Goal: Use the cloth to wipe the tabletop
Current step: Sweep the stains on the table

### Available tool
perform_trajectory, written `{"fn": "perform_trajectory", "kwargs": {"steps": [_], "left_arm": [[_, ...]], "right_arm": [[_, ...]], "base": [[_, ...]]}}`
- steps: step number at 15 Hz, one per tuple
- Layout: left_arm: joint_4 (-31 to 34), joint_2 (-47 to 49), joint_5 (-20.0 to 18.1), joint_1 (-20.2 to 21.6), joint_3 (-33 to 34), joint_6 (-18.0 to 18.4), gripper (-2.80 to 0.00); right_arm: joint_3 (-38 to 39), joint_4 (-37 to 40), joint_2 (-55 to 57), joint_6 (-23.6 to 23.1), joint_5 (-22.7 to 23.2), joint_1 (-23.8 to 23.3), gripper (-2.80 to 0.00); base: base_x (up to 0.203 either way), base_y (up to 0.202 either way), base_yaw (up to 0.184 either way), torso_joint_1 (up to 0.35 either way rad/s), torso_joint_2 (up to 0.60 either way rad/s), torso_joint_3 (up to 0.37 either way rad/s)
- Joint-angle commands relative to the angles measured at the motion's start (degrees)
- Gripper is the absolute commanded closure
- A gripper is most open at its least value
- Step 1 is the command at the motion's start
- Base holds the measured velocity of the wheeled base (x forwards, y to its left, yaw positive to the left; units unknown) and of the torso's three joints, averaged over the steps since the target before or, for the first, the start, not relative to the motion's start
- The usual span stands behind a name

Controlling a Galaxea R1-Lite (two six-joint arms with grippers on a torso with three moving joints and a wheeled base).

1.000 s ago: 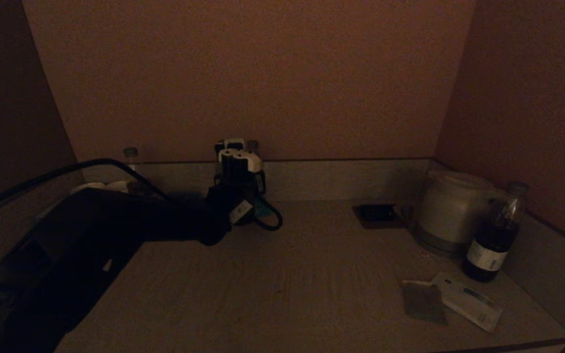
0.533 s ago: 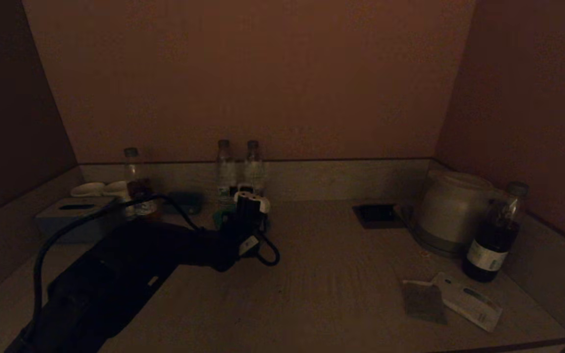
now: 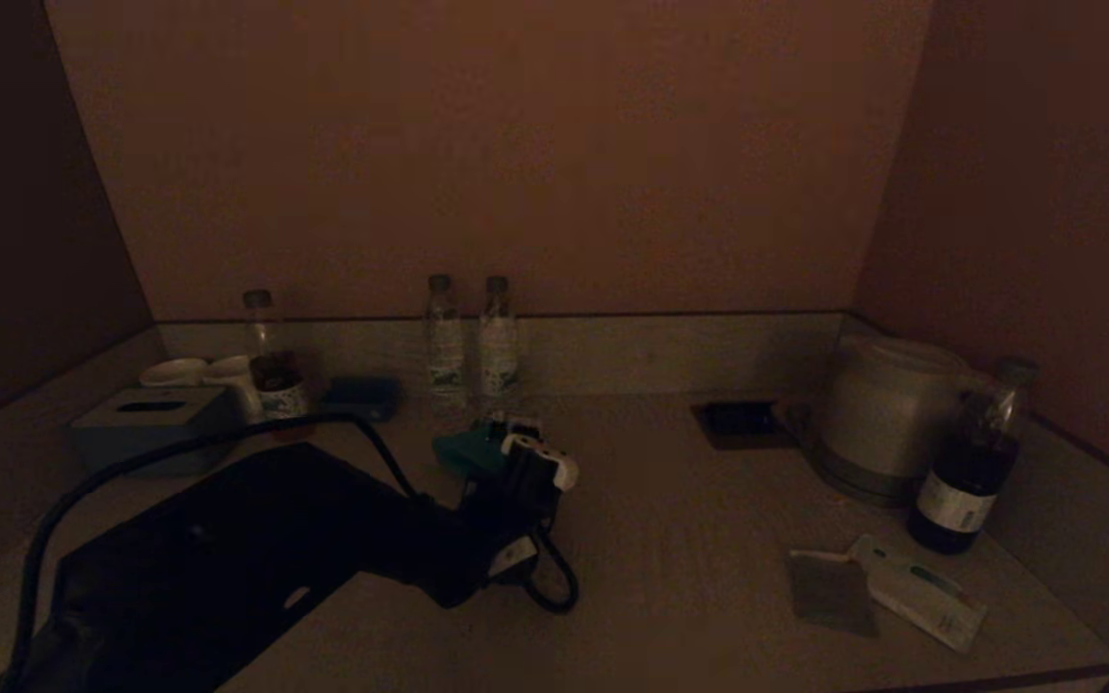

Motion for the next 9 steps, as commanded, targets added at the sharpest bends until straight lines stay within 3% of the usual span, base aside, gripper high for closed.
{"fn": "perform_trajectory", "kwargs": {"steps": [1,7,9], "left_arm": [[-0.1,-4.6,0.2,-2.7,2.8,-0.9,0.0],[0.0,-11.9,0.2,-10.0,9.7,-4.8,0.0],[0.1,-14.9,0.2,-12.1,14.8,-6.3,0.0]], "right_arm": [[0.0,0.0,0.0,0.0,0.0,0.0,0.0],[0.0,0.0,0.0,0.0,0.0,0.0,0.0],[0.0,0.0,0.0,0.0,0.0,0.0,0.0]], "base": [[0.0,0.0,0.0,0.0,0.0,0.0],[0.0,0.0,0.0,0.0,0.0,0.0],[0.0,0.0,0.0,0.0,0.0,0.0]]}}
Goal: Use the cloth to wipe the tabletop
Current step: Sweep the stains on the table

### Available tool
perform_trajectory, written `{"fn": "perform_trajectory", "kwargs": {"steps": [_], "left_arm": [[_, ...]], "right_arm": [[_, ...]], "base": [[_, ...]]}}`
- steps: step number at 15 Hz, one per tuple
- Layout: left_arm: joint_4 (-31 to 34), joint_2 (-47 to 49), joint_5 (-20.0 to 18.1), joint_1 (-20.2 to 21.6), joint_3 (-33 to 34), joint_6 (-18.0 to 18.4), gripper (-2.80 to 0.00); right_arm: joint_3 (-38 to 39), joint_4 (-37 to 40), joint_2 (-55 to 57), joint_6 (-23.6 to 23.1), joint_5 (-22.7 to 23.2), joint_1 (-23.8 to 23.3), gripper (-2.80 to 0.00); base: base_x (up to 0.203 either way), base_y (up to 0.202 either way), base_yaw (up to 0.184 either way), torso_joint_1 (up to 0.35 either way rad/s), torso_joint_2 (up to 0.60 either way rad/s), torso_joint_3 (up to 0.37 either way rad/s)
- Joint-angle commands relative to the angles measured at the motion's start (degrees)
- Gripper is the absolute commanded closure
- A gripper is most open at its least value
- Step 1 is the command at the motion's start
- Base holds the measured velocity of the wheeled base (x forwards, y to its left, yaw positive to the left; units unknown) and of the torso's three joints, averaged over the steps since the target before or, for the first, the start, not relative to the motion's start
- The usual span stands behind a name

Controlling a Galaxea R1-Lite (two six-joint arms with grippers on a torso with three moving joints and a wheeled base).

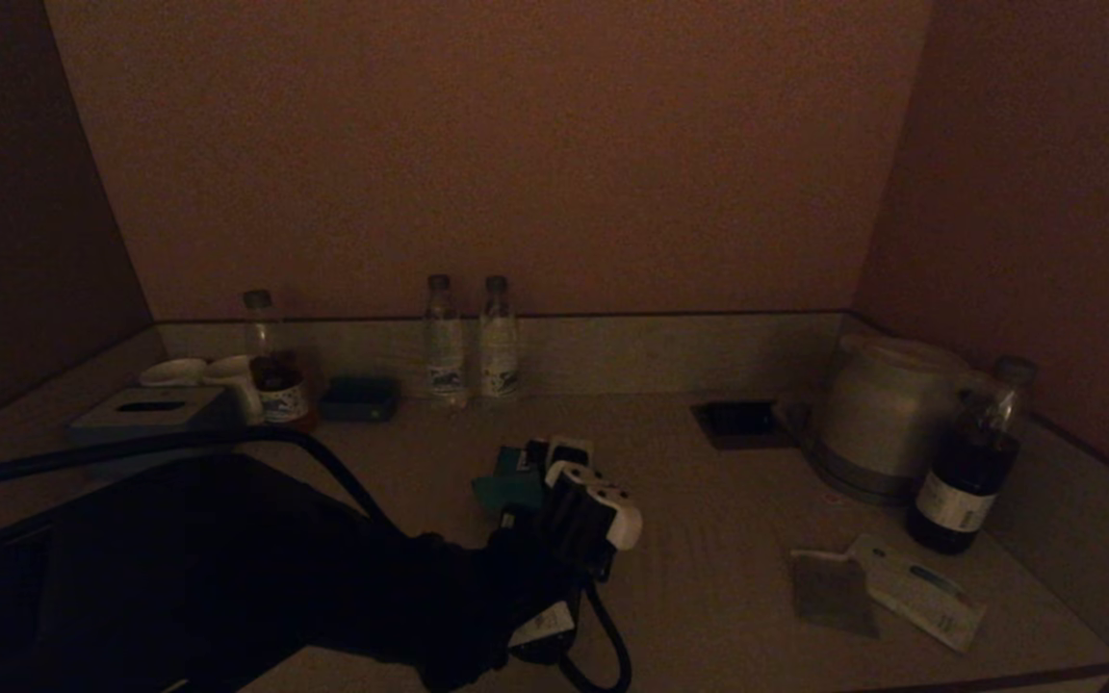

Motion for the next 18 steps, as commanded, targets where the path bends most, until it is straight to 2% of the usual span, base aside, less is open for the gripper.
{"fn": "perform_trajectory", "kwargs": {"steps": [1,5,7,10,14,16,18], "left_arm": [[-0.2,-4.3,0.3,-2.0,4.9,-1.1,0.0],[-0.4,-7.9,0.8,-2.9,12.3,-4.0,0.0],[-0.5,-10.5,0.9,-2.7,21.1,-6.3,0.0],[-0.9,-13.3,1.1,-0.5,28.8,-9.1,0.0],[-1.0,-15.7,1.6,7.1,34.3,-11.2,0.0],[-1.0,-16.3,2.8,9.5,35.0,-11.0,0.0],[-1.0,-15.7,3.2,14.1,33.9,-10.1,0.0]], "right_arm": [[0.0,0.0,0.0,0.0,0.0,0.0,0.0],[0.0,0.0,0.0,0.0,0.0,0.0,0.0],[0.0,0.0,0.0,0.0,0.0,0.0,0.0],[0.0,0.0,0.0,0.0,0.0,0.0,0.0],[0.0,0.0,0.0,0.0,0.0,0.0,0.0],[0.0,0.0,0.0,0.0,0.0,0.0,0.0],[0.0,0.0,0.0,0.0,0.0,0.0,0.0]], "base": [[0.0,0.0,0.0,0.0,0.0,0.0],[0.0,0.0,0.0,0.0,0.0,0.0],[0.0,0.0,0.0,0.0,0.0,0.0],[0.0,0.0,0.0,0.0,0.0,0.0],[0.0,0.0,0.0,0.0,0.0,0.0],[0.0,0.0,0.0,0.0,0.0,0.0],[0.0,0.0,0.0,0.0,0.0,0.0]]}}
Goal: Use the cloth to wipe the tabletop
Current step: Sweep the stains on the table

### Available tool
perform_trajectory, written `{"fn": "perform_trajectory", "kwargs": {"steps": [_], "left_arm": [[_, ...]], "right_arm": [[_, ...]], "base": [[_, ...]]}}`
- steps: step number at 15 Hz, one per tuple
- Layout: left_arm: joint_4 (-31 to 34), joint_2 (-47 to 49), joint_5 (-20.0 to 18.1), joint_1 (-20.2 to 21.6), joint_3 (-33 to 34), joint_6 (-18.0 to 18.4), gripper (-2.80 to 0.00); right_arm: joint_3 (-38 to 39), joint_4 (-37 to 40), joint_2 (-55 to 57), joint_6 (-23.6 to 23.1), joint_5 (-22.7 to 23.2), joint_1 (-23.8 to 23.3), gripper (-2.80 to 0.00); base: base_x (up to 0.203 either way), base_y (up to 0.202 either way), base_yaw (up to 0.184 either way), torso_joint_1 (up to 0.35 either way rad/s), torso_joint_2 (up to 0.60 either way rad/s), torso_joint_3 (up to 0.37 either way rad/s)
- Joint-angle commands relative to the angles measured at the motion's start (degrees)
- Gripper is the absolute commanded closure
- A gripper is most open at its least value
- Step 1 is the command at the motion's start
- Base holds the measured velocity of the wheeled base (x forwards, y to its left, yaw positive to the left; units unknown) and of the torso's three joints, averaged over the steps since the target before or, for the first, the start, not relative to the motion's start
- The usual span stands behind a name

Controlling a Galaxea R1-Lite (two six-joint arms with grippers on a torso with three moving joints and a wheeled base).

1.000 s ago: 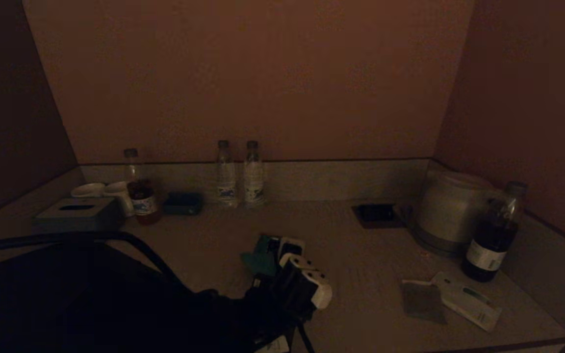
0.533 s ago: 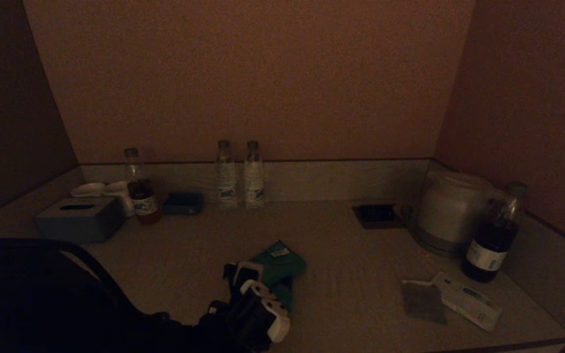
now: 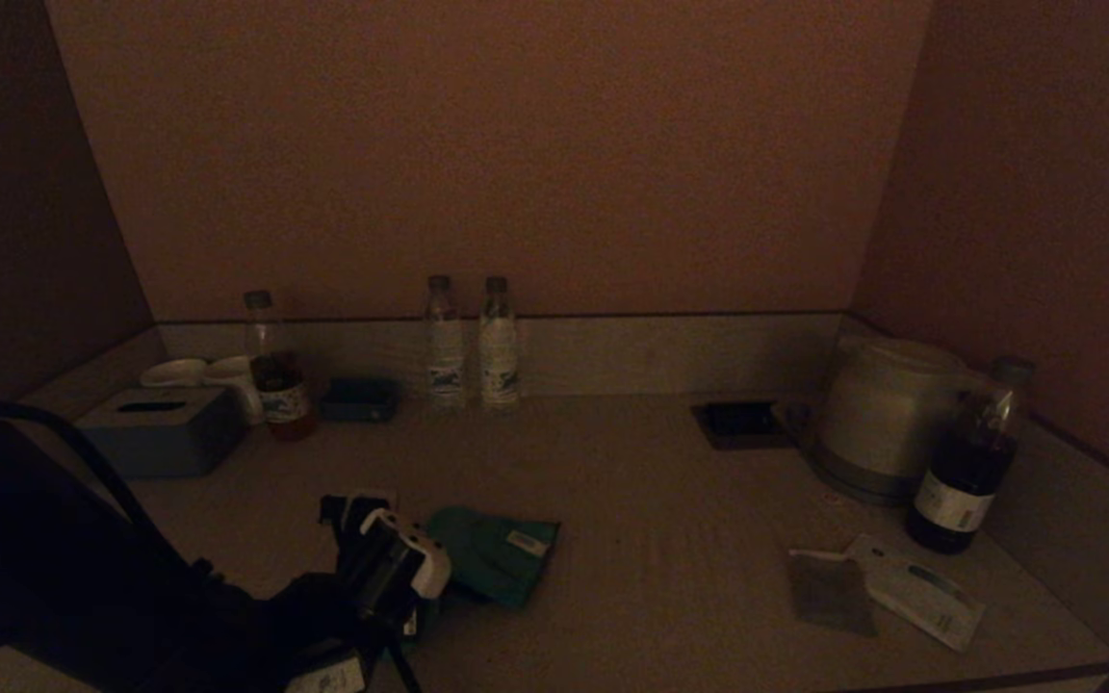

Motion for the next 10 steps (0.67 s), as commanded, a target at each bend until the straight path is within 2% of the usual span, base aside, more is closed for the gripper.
{"fn": "perform_trajectory", "kwargs": {"steps": [1,3,5,8,10], "left_arm": [[-0.3,0.5,0.4,2.4,-1.0,0.4,0.0],[-0.3,2.7,0.4,7.9,-6.5,2.3,0.0],[-0.3,5.1,0.4,11.8,-11.5,4.6,0.0],[0.7,8.5,1.0,14.5,-20.0,7.4,0.0],[3.0,12.6,2.5,15.7,-31.5,9.0,0.0]], "right_arm": [[0.0,0.0,0.0,0.0,0.0,0.0,0.0],[0.0,0.0,0.0,0.0,0.0,0.0,0.0],[0.0,0.0,0.0,0.0,0.0,0.0,0.0],[0.0,0.0,0.0,0.0,0.0,0.0,0.0],[0.0,0.0,0.0,0.0,0.0,0.0,0.0]], "base": [[0.0,0.0,0.0,0.0,0.0,0.0],[0.0,0.0,0.0,0.0,0.0,0.0],[0.0,0.0,0.0,0.0,0.0,0.0],[0.0,0.0,0.0,0.0,0.0,0.0],[0.0,0.0,0.0,0.0,0.0,0.0]]}}
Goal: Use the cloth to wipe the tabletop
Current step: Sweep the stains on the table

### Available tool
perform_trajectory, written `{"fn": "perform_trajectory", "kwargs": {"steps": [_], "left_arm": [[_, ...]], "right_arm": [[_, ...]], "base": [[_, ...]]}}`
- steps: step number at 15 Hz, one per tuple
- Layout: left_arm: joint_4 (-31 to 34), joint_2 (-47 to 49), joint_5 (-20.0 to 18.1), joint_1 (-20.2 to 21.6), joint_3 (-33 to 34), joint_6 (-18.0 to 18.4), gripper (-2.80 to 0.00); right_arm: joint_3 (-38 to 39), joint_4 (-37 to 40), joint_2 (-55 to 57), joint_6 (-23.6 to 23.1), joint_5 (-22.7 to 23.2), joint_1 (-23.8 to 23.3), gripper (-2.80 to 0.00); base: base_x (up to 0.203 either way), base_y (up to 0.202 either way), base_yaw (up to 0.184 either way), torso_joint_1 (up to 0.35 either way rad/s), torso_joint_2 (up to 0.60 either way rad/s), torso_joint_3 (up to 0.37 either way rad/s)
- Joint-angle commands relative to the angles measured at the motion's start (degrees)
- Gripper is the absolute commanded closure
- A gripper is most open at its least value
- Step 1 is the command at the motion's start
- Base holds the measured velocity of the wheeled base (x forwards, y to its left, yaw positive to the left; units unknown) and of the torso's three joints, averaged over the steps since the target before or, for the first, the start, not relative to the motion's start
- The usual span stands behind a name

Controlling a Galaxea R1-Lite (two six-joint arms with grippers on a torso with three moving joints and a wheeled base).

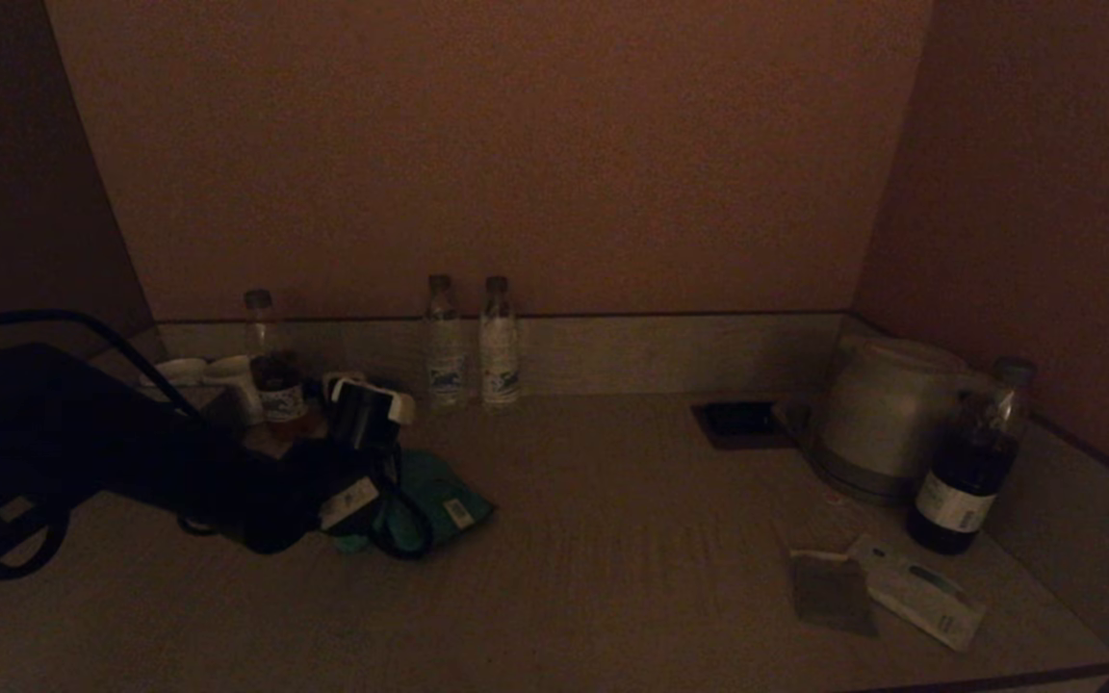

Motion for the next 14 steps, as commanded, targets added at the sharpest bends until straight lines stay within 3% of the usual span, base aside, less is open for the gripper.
{"fn": "perform_trajectory", "kwargs": {"steps": [1,4,6,10,14], "left_arm": [[1.8,5.6,0.7,0.8,-9.3,0.4,0.0],[7.0,13.1,1.2,-1.1,-21.1,1.2,0.0],[9.6,15.6,0.9,-5.0,-25.0,1.3,0.0],[11.9,17.8,0.5,-9.3,-26.9,0.7,0.0],[12.7,17.3,0.4,-14.8,-24.8,-2.3,0.0]], "right_arm": [[0.0,0.0,0.0,0.0,0.0,0.0,0.0],[0.0,0.0,0.0,0.0,0.0,0.0,0.0],[0.0,0.0,0.0,0.0,0.0,0.0,0.0],[0.0,0.0,0.0,0.0,0.0,0.0,0.0],[0.0,0.0,0.0,0.0,0.0,0.0,0.0]], "base": [[0.0,0.0,0.0,0.0,0.0,0.0],[0.0,0.0,0.0,0.0,0.0,0.0],[0.0,0.0,0.0,0.0,0.0,0.0],[0.0,0.0,0.0,0.0,0.0,0.0],[0.0,0.0,0.0,0.0,0.0,0.0]]}}
